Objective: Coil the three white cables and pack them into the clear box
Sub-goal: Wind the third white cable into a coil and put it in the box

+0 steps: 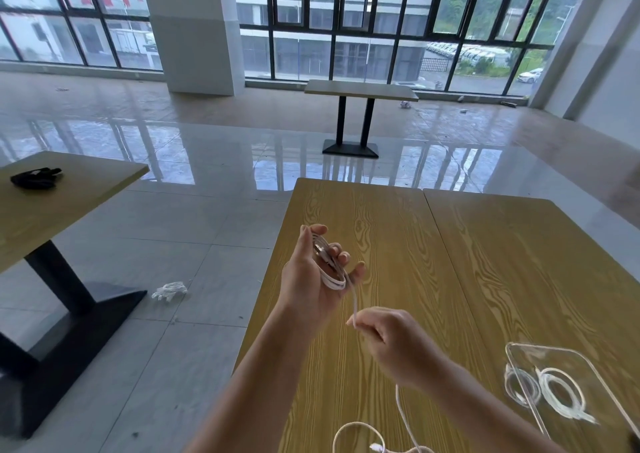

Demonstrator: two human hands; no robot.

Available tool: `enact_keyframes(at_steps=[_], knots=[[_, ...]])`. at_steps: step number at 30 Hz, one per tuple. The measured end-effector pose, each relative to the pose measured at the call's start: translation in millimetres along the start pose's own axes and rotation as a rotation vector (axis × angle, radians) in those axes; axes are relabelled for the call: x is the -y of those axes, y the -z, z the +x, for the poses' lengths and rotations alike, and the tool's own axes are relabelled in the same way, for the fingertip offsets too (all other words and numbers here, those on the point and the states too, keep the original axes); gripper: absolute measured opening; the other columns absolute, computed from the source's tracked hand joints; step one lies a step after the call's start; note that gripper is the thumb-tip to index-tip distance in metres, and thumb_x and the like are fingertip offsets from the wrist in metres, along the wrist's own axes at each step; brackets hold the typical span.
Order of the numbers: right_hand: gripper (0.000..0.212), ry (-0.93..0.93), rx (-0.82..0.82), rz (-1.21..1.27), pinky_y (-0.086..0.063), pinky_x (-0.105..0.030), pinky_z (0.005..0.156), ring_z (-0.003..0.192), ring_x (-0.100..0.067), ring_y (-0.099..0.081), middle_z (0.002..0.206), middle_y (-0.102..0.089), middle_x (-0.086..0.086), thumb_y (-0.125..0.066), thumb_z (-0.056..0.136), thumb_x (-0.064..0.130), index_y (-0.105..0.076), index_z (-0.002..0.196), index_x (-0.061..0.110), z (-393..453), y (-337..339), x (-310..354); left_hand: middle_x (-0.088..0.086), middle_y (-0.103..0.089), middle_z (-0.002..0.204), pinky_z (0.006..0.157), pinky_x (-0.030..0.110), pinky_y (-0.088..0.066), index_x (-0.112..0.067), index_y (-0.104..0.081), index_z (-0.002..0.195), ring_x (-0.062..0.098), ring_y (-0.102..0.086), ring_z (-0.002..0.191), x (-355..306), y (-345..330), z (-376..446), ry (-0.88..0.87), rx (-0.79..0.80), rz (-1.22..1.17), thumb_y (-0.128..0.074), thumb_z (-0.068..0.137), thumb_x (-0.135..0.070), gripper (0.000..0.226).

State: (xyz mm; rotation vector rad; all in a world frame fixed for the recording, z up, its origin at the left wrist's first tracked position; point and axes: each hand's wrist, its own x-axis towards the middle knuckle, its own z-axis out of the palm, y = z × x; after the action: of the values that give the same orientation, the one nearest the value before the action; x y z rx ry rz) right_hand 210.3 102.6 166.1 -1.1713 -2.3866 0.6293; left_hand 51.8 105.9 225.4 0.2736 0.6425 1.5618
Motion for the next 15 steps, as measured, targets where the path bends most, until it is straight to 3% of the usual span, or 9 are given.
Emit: enact_keyframes(at_steps=[4,6,8,9,12,15], knots=[[0.024,-0.1,-0.058,0.088,-0.051,-0.02,0.094,0.104,0.002,-0.063,0.112,-0.069,0.015,-0.055,0.097,0.02,-0.07,0.115,0.019,-13.3,-18.6,13.2,0.003,-0.052,0.07,0.062,0.039,-0.055,-0.02,-0.057,0.096,0.016,-0.054,0.063,4.4,0.8,5.1,-0.053,-0.068,-0.001,-0.042,0.102,-0.045,0.03],[0.014,-0.145,-0.056,0.205,-0.051,-0.014,0.077,0.083,0.002,-0.066,0.096,-0.074,0.009,-0.057,0.098,0.023,-0.071,0.102,0.022,-15.4,-21.6,19.4,0.002,-0.052,0.069,0.062,0.038,-0.055,-0.02,-0.057,0.098,0.015,-0.054,0.062,4.9,1.3,6.7,-0.087,-0.098,0.031,-0.041,0.103,-0.043,0.029],[0.017,-0.177,-0.059,0.353,-0.043,-0.016,0.053,0.054,-0.005,-0.052,0.071,-0.067,-0.003,-0.055,0.1,0.018,-0.069,0.092,0.024,-15.0,-20.0,24.4,0.0,-0.051,0.068,0.06,0.034,-0.051,-0.02,-0.055,0.098,0.013,-0.052,0.06,3.4,4.1,9.0,-0.141,-0.131,0.09,-0.039,0.104,-0.04,0.027],[0.02,-0.187,-0.064,0.416,-0.039,-0.02,0.049,0.051,-0.007,-0.046,0.064,-0.059,-0.002,-0.053,0.101,0.017,-0.068,0.093,0.028,-15.4,-18.2,26.7,-0.001,-0.049,0.067,0.058,0.032,-0.047,-0.02,-0.054,0.098,0.012,-0.049,0.059,1.8,6.2,10.4,-0.173,-0.154,0.116,-0.038,0.105,-0.039,0.026],[0.024,-0.198,-0.113,0.471,-0.036,-0.025,0.045,0.048,-0.007,-0.041,0.055,-0.05,0.007,-0.051,0.102,0.018,-0.06,0.101,0.04,-16.7,-11.4,28.4,-0.001,-0.043,0.066,0.054,0.028,-0.037,-0.02,-0.052,0.095,0.011,-0.042,0.057,-5.9,16.3,16.4,-0.243,-0.249,0.156,-0.036,0.106,-0.035,0.025],[0.017,-0.161,-0.134,0.305,-0.031,-0.023,0.042,0.043,-0.005,-0.038,0.051,-0.047,0.009,-0.051,0.101,0.019,-0.064,0.102,0.031,-18.4,-3.2,20.8,-0.001,-0.04,0.068,0.054,0.027,-0.035,-0.02,-0.051,0.094,0.011,-0.039,0.056,-15.9,29.3,22.1,-0.291,-0.344,0.162,-0.035,0.106,-0.035,0.025]])
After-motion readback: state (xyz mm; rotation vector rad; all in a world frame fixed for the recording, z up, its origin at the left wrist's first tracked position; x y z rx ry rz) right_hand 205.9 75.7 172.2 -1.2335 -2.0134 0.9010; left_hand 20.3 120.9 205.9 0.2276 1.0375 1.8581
